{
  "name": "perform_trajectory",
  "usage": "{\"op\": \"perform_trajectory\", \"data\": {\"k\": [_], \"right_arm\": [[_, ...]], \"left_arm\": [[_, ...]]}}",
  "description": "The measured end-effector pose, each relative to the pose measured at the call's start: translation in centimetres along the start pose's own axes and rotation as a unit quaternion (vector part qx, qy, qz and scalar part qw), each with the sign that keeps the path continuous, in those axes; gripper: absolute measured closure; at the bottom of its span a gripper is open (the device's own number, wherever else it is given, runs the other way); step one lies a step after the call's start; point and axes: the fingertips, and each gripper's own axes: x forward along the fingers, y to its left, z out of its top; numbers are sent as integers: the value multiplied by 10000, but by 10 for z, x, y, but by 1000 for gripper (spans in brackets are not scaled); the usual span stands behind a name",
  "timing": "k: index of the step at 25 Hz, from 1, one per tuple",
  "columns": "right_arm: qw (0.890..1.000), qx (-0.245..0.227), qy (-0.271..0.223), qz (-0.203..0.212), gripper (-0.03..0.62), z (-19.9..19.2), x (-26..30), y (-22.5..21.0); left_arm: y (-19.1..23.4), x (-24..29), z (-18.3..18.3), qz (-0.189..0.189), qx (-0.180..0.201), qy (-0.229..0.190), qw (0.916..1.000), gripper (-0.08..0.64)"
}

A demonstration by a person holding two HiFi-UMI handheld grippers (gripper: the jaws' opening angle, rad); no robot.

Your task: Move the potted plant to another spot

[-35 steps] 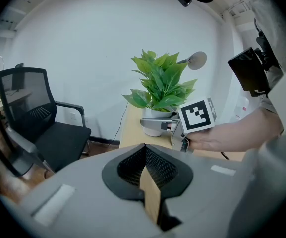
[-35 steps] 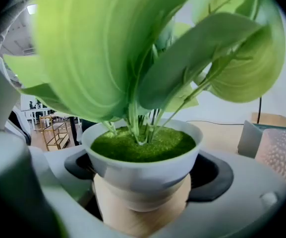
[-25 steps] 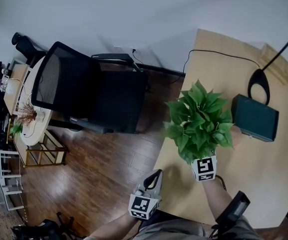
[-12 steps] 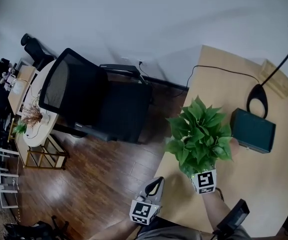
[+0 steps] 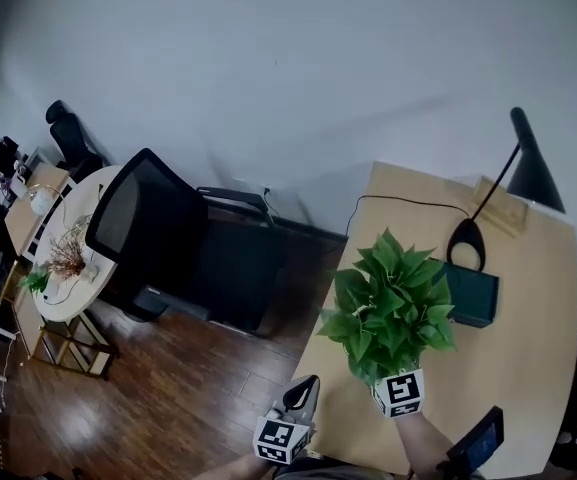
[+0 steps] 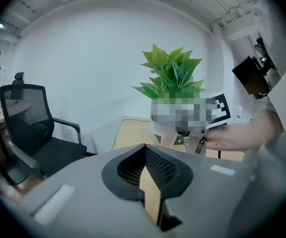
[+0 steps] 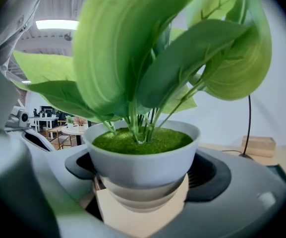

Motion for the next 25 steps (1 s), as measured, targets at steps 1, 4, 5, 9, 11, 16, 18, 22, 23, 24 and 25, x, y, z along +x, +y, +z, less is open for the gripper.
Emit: {"op": "perform_trajectory", "data": {"k": [1,4,5,9,11,16,18,22,23,24,25], "right_arm": [[9999,-38,-63,-68,63,9,-11,-3],[9993,-186,-184,-259,63,34,-34,-2],[9991,-197,-199,-309,63,40,-41,3],[9986,-139,-208,-464,63,48,-74,26],[9982,-174,-214,-536,63,51,-90,32],[9969,-155,-262,-719,63,54,-125,46],[9963,-159,-241,-814,63,51,-142,51],[9942,-142,-163,-1057,63,43,-175,50],[9937,-141,-149,-1105,63,43,-181,49],[9932,-147,-135,-1150,63,42,-186,47],[9926,-162,-125,-1198,63,42,-193,44]], "left_arm": [[-8,-2,3,-73,-5,-67,10000,566],[-20,-14,17,-259,32,-373,9990,566],[-22,-22,21,-286,20,-451,9986,566],[-31,-57,26,-315,-33,-641,9974,566],[-38,-68,25,-368,-35,-696,9969,566],[-54,-92,17,-493,-30,-749,9960,566],[-63,-102,12,-575,-70,-745,9955,566],[-84,-108,2,-803,-74,-693,9943,566],[-88,-107,0,-861,-62,-665,9940,566],[-94,-106,0,-923,-48,-656,9936,566],[-101,-105,1,-986,-30,-668,9929,566]]}}
